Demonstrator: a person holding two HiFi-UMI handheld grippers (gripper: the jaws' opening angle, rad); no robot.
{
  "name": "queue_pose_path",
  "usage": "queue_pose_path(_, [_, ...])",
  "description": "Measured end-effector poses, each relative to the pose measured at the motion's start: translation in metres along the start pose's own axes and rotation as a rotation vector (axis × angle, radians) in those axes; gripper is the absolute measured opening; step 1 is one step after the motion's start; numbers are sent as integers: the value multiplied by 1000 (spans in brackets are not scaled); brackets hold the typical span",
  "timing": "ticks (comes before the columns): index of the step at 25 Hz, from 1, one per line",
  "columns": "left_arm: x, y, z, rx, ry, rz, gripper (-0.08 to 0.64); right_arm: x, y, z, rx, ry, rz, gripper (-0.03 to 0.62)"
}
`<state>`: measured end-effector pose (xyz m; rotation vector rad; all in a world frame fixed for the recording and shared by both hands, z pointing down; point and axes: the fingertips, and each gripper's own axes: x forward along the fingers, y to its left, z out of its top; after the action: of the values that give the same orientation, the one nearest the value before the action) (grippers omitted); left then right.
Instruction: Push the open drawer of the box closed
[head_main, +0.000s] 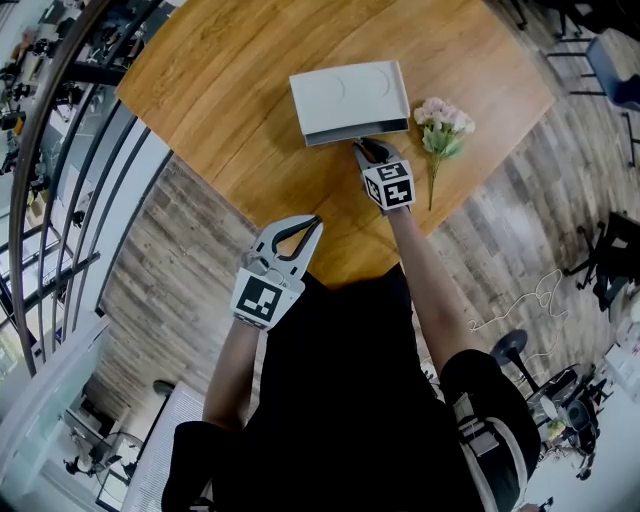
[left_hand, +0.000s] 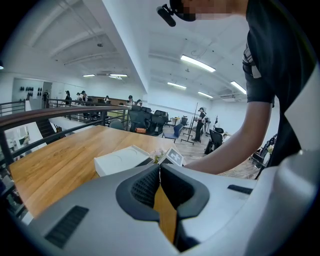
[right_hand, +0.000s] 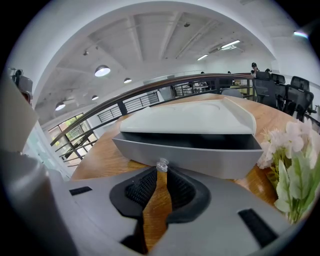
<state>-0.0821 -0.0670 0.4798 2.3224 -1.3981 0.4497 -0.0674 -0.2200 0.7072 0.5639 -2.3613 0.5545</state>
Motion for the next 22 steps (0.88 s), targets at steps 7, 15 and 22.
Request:
queue_pose_path(7, [-1, 3, -1, -13, 12, 3, 26, 5, 0, 6, -5, -2, 2, 78])
queue_pose_path(15, [3, 3, -4, -8, 19, 2, 26, 10, -3, 8, -4, -9, 6, 78])
queue_pose_path(22, [1, 4, -1, -11, -4, 7, 26, 11, -3, 12, -7, -12, 8, 78])
